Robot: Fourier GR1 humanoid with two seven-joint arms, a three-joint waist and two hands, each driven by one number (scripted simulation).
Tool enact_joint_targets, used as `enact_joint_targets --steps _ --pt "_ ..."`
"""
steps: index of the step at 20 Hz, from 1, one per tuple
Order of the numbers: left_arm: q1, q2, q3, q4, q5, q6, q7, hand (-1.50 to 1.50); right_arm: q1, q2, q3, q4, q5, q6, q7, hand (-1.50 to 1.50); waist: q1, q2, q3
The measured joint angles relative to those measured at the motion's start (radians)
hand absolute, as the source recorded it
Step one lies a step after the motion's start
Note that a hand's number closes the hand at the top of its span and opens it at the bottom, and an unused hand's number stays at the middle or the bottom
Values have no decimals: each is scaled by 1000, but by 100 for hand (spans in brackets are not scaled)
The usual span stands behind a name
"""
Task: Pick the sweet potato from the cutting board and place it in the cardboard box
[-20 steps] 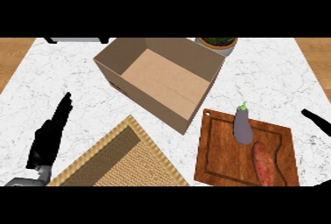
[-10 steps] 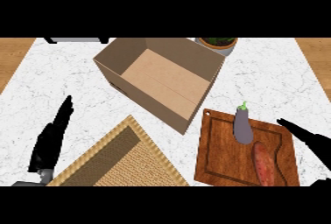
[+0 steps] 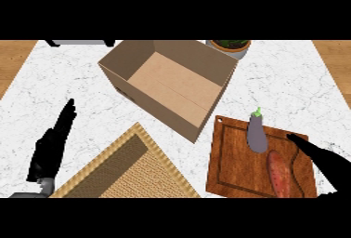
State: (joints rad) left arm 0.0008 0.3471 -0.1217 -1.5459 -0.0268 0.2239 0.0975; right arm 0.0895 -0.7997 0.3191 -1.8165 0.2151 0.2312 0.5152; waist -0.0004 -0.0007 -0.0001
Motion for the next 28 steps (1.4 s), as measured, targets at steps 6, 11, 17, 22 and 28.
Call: enact_joint_targets --steps 6,11,17,22,28 --pt "2 -25 33 11 -23 -36 -13 0 6 107 -7 45 100 33 -8 -150 0 0 0" --pt "29 -61 34 -22 -63 -41 3 0 30 164 -38 63 170 55 -47 -150 0 0 0" --pt "21 -74 72 -17 -83 -78 8 0 46 223 -84 47 223 104 -54 -150 -1 0 0" --pt "7 -78 105 -19 -86 -108 15 0 69 270 -106 107 290 83 -136 -150 -1 0 0" --pt "14 -109 119 -24 -115 -121 6 0 30 333 -134 154 339 123 -144 -150 0 0 0"
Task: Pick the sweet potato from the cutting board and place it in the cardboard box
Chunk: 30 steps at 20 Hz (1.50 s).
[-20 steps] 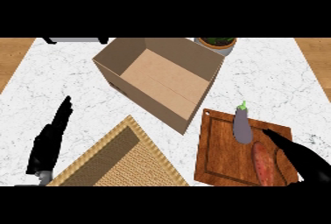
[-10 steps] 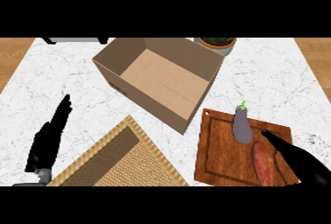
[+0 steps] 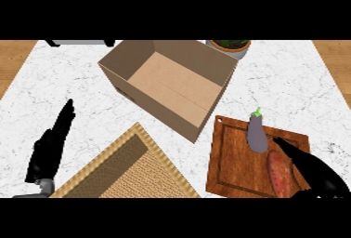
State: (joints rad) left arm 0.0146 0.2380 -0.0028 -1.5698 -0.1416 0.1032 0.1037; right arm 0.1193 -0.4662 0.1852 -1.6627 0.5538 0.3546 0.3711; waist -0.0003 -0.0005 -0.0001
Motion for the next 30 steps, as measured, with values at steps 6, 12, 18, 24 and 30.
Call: enact_joint_targets --steps 6,12,18,24,30 --pt "-14 -8 28 6 -11 -27 6 0 -27 46 1 74 74 20 -28 -150 1 0 0" --pt "-3 -37 26 5 -37 -28 0 0 -7 65 -27 52 105 17 -73 150 0 -2 -3" --pt "-3 -30 49 18 -27 -48 -21 0 -20 66 -29 100 233 -132 -147 150 0 0 0" --pt "-5 -32 54 -7 -33 -64 5 0 -97 74 -51 129 293 -181 -191 150 4 1 0" --pt "-35 -55 20 14 -54 -60 -10 0 -410 0 -71 374 345 -197 -346 150 50 13 2"
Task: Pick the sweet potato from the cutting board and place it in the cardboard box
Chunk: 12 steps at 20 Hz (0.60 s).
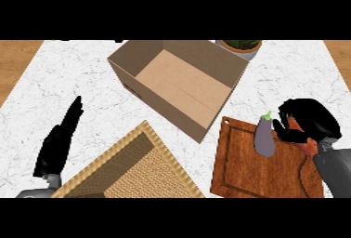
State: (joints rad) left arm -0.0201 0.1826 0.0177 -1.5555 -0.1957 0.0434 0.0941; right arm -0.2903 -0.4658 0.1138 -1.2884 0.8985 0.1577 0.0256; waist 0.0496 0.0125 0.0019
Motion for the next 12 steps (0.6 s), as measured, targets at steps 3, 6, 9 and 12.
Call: enact_joint_targets --steps 3,6,9,12 --pt "1 1 0 -9 -1 -3 7 0 -136 -13 -13 148 30 -54 -86 150 1 0 0" --pt "-1 8 13 -13 7 -9 17 0 -265 -20 -45 270 29 -73 -156 150 -9 -3 -1" --pt "10 5 20 9 6 -8 -6 0 -324 0 -83 304 -29 -72 -237 150 -21 -6 -1" --pt "14 9 26 -5 14 -12 6 0 -370 29 -136 295 -128 -44 -316 150 -28 -9 -1"
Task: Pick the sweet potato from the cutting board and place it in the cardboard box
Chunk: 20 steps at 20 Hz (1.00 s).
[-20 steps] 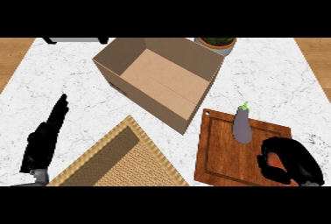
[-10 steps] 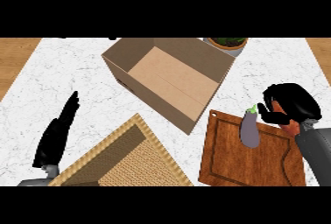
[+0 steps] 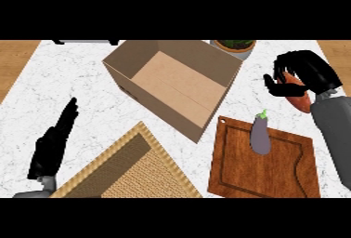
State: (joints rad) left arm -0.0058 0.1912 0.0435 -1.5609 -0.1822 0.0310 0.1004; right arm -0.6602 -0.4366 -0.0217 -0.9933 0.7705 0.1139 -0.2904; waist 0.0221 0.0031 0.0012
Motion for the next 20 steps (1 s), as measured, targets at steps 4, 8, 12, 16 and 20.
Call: enact_joint_targets --steps 4,8,12,16,20 --pt "15 -2 2 -4 -3 2 -11 0 -71 29 -53 -11 -115 73 -66 150 -5 -2 -1" --pt "13 4 16 -7 6 -7 -7 0 -128 82 -59 -31 -169 114 -69 150 -10 -3 -1" --pt "34 -8 9 -17 -10 3 -15 0 -185 135 -55 -71 -199 147 -9 150 -13 -4 -1" --pt "14 -15 8 0 -19 6 -14 0 -269 189 -38 -58 -191 150 78 150 -13 -3 -2" --pt "3 -23 5 12 -28 9 -16 0 -351 248 -19 31 -155 108 125 150 -8 -1 -2"
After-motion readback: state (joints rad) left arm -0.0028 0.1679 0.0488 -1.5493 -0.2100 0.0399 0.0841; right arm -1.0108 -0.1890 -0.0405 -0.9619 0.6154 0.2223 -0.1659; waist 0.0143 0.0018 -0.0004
